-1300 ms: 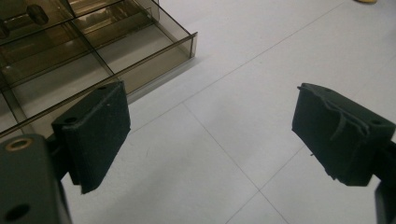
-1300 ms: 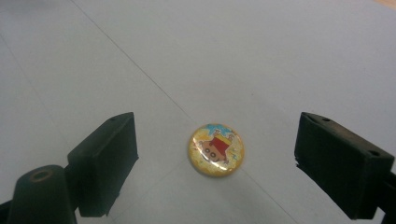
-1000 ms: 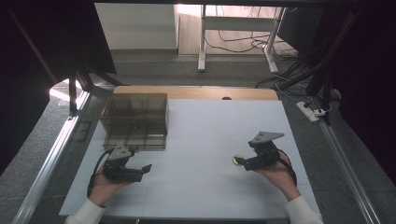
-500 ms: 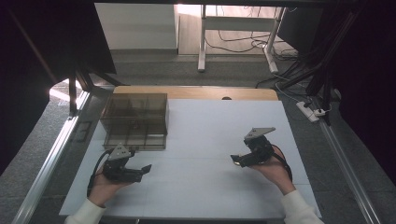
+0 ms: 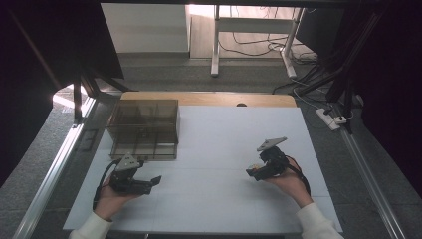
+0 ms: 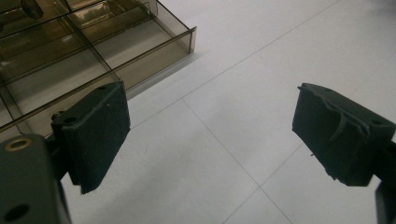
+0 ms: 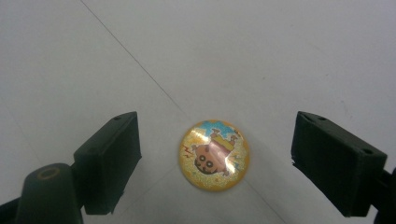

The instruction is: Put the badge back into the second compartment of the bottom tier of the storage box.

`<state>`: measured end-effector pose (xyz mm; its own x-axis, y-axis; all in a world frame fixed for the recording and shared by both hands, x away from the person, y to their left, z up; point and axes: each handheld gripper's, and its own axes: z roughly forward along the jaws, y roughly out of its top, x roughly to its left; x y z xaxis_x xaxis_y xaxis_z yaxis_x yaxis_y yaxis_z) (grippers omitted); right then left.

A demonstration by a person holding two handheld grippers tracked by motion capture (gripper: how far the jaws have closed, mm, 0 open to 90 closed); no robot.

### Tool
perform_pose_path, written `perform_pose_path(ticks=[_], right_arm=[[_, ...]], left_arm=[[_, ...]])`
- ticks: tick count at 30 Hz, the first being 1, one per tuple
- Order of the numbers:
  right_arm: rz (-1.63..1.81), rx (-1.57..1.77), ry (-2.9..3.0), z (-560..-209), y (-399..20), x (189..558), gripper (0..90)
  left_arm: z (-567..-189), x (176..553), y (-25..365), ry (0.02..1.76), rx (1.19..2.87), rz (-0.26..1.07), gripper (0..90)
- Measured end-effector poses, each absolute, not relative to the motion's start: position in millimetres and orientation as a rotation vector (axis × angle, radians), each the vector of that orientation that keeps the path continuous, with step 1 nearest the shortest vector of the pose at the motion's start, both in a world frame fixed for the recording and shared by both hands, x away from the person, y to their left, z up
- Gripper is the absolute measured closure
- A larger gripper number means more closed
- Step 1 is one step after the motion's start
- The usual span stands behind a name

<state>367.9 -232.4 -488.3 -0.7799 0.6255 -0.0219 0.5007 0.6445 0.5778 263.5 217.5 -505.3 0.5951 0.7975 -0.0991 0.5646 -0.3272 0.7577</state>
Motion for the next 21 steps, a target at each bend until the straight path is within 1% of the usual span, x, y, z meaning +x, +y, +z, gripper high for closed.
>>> perform_pose_path(ticks=[10,21], right_arm=[[0.772,0.929,2.670,-502.2,-229.3,371.8,21.7],[0.734,0.948,2.709,-507.2,-227.9,374.2,34.1]], left_arm=[[-506.0,263.6,217.0,1.078,2.035,0.374,11.4],[-506.5,263.8,216.7,1.076,2.039,0.374,11.3]])
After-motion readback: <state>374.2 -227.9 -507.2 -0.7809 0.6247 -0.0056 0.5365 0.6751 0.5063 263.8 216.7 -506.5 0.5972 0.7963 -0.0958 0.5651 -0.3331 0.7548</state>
